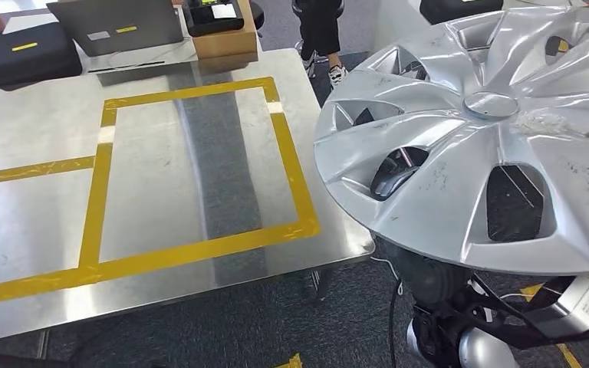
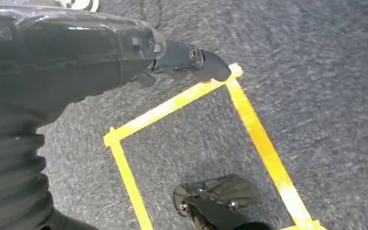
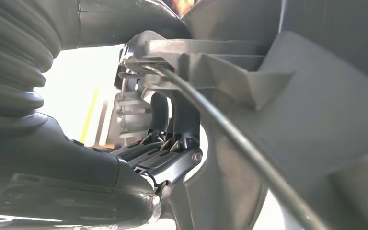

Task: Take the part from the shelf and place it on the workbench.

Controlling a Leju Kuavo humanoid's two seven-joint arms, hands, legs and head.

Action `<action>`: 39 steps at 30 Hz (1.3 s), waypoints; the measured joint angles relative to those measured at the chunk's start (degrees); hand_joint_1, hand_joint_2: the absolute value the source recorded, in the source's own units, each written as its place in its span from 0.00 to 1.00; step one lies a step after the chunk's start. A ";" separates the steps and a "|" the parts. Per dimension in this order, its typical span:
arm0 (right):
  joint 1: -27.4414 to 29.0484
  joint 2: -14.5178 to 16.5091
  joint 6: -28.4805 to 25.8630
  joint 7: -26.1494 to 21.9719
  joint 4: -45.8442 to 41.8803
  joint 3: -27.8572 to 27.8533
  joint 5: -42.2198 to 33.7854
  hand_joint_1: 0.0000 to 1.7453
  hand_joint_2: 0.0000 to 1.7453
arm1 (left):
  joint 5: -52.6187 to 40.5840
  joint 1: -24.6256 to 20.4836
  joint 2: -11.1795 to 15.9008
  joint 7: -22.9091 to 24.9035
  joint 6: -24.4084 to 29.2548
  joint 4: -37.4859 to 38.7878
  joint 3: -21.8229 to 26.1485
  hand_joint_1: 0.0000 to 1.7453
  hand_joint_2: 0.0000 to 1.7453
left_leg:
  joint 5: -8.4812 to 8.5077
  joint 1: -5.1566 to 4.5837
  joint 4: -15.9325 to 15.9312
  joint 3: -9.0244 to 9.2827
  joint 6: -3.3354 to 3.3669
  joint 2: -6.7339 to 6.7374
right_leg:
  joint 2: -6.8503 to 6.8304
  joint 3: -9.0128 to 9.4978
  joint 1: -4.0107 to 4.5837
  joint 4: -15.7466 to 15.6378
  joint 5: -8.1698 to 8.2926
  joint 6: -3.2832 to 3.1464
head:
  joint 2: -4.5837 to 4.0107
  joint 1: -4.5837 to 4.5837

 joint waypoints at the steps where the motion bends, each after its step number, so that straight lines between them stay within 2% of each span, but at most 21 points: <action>1: 0.01 0.00 -0.04 0.19 0.01 0.01 0.20 1.00 1.00 | 0.00 0.05 -0.03 -0.03 0.00 0.01 0.00 0.00 1.00 | 0.77 0.33 -0.46 0.47 -0.39 0.07 | -0.63 0.00 -0.14 0.16 -0.13 0.22 | 0.00 -0.27; 2: 0.00 0.00 -0.13 0.45 0.01 0.03 0.49 1.00 1.00 | 0.00 0.08 -0.05 -0.10 0.00 0.01 0.00 0.00 1.00 | 2.36 0.58 -3.00 2.04 -0.76 0.24 | -1.11 -0.01 -0.32 0.42 -0.33 0.54 | 0.00 -0.48; 3: 0.00 0.00 -0.31 0.79 0.01 0.03 0.91 1.00 1.00 | 0.00 0.09 -0.08 -0.20 0.00 0.02 0.00 0.00 1.00 | 3.92 0.79 -6.83 4.24 -1.09 0.53 | -1.50 -0.01 -0.50 0.81 -0.60 0.98 | 0.00 -0.62; 4: -0.02 0.00 -0.61 1.24 0.00 0.04 1.42 1.00 1.00 | 0.00 0.09 -0.16 -0.32 0.00 0.02 0.00 0.00 1.00 | 4.99 0.81 -10.19 6.26 -1.17 0.82 | -1.76 -0.12 -0.58 1.23 -0.89 1.46 | 0.00 -0.79; 5: -0.07 0.00 -1.03 1.70 0.01 0.05 1.94 1.00 1.00 | -0.01 0.13 -0.25 -0.43 0.00 0.02 0.00 0.00 1.00 | 5.50 0.76 -12.54 7.65 -0.90 1.00 | -1.96 -0.21 -0.60 1.62 -1.16 1.91 | -0.01 -0.85; 6: -0.13 0.03 -1.52 2.14 0.03 0.06 2.43 1.00 1.00 | -0.01 0.21 -0.37 -0.50 0.00 0.03 0.01 0.00 1.00 | 5.47 0.70 -13.64 8.27 -0.51 1.12 | -2.06 -0.27 -0.55 1.93 -1.49 1.99 | 0.00 -0.82; 8: -0.23 0.08 -2.65 2.83 0.15 0.08 3.30 1.00 1.00 | -0.04 0.41 -0.56 -0.56 0.00 0.05 0.02 0.00 1.00 | 5.36 0.57 -13.72 8.36 0.28 1.14 | -1.90 -0.28 -0.48 2.15 -1.64 1.17 | 0.00 -0.42; 10: -0.43 0.14 -4.01 3.53 0.43 0.15 4.45 1.00 1.00 | -0.09 0.48 -0.73 -0.51 0.00 0.07 0.02 0.00 1.00 | 5.26 0.45 -13.75 8.43 0.53 1.24 | -1.73 -0.20 -0.51 2.02 -1.48 0.24 | 0.00 -0.01; 12: -0.88 0.25 -5.42 4.63 0.88 0.37 6.34 1.00 1.00 | -0.15 0.47 -0.95 -0.40 0.00 0.07 0.02 0.00 1.00 | 5.15 0.25 -13.75 8.43 0.92 1.31 | -1.68 -0.10 -0.59 1.77 -1.35 0.23 | 0.00 0.26; 16: -3.15 0.92 -9.42 9.56 3.43 1.76 16.16 1.00 1.00 | -0.52 0.36 -1.31 0.02 0.05 0.07 0.02 0.00 1.00 | 5.02 0.00 -13.72 8.39 1.39 1.50 | -1.60 0.00 -0.76 1.37 -1.05 0.94 | 0.01 0.64; 21: -8.33 3.25 -15.82 14.43 10.79 4.34 28.88 1.00 1.00 | -1.85 -0.74 -1.89 0.83 0.00 0.07 0.02 0.00 1.00 | 4.98 -0.14 -13.67 8.31 1.58 1.58 | -1.58 0.07 -1.05 1.05 -1.01 3.28 | 0.01 0.72; 28: -16.09 7.26 -20.49 17.69 24.84 6.43 35.09 1.00 1.00 | -4.33 -2.54 -3.45 2.76 -0.83 0.04 -0.04 0.00 1.00 | 4.99 -0.08 -13.68 8.40 1.57 1.63 | -1.58 0.05 -0.94 1.24 -1.12 3.52 | 0.01 0.50; 31: -20.21 8.59 -19.16 21.21 32.04 7.63 43.02 1.00 1.00 | -6.05 -3.10 -4.14 3.96 -1.95 0.04 -0.14 0.00 1.00 | 4.99 -0.07 -13.68 8.41 1.57 1.72 | -1.55 -0.02 -0.94 1.38 -1.16 3.53 | 0.00 0.44; 34: -24.02 9.83 -14.43 23.26 39.46 9.61 49.56 1.00 1.00 | -7.38 -3.65 -4.66 4.76 -2.80 0.04 -0.32 0.00 1.00 | 4.99 -0.06 -13.69 8.45 1.56 1.83 | -1.51 -0.03 -0.92 1.43 -1.18 3.53 | 0.00 0.38; 39: -28.34 12.79 -2.58 23.48 52.02 14.30 50.47 1.00 1.00 | -9.00 -4.33 -5.17 5.61 -4.01 0.04 -1.15 0.00 1.00 | 4.99 0.06 -13.69 8.50 1.56 1.77 | -1.44 -0.03 -0.83 1.46 -1.21 3.50 | 0.00 0.22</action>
